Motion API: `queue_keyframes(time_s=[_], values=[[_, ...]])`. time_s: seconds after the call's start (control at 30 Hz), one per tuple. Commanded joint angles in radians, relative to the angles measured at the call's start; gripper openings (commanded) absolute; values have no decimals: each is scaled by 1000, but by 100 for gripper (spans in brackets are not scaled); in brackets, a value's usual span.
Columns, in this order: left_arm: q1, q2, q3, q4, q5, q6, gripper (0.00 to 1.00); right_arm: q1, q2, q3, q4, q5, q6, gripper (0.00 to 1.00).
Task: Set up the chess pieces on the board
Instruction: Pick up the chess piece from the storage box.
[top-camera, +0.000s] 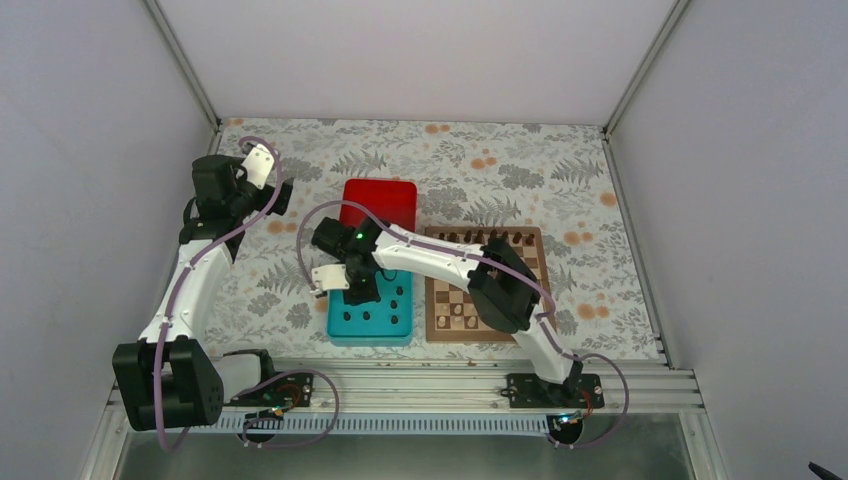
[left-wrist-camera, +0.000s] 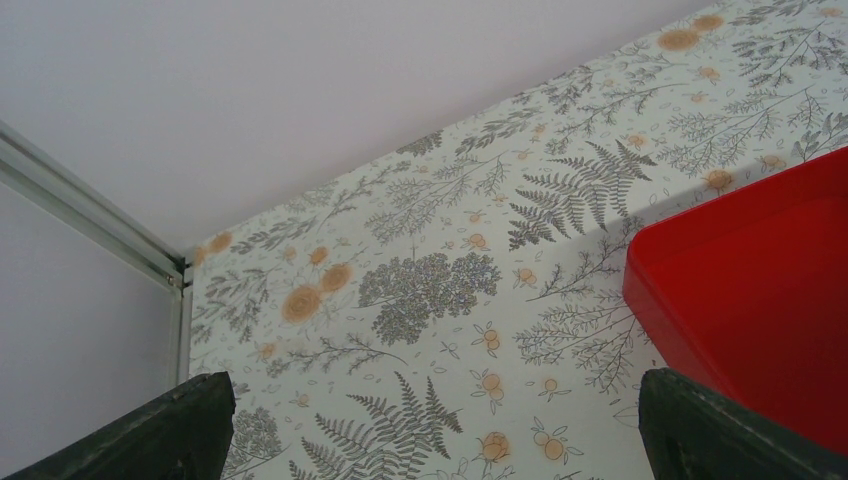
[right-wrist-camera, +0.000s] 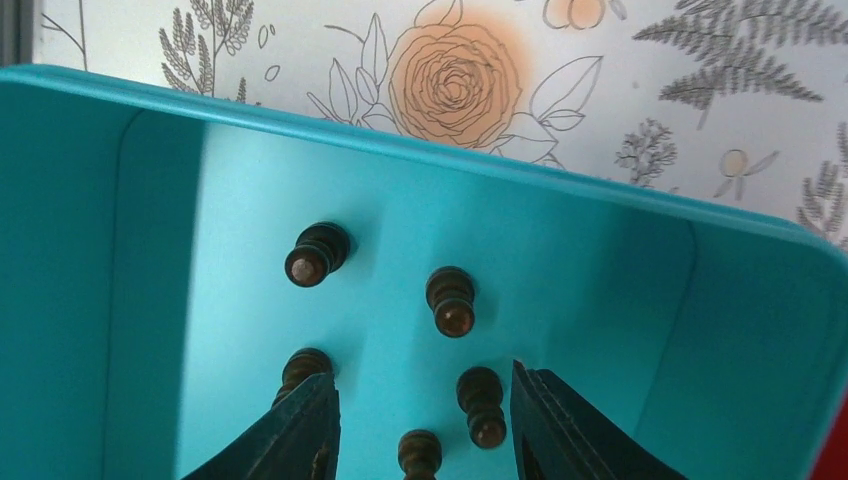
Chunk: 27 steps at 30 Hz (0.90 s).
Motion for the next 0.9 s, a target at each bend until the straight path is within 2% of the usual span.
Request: queue_keyframes(time_s=[0.0, 0.57, 0.87], values=[[5, 11, -2, 10, 12, 0, 100, 6, 22, 30, 21, -17, -24, 45], [5, 9, -5, 8, 29, 3, 100, 5, 107, 63, 41, -12, -30, 44], [5, 15, -6, 5, 56, 0, 100, 5, 135, 62, 55, -18, -25, 33]])
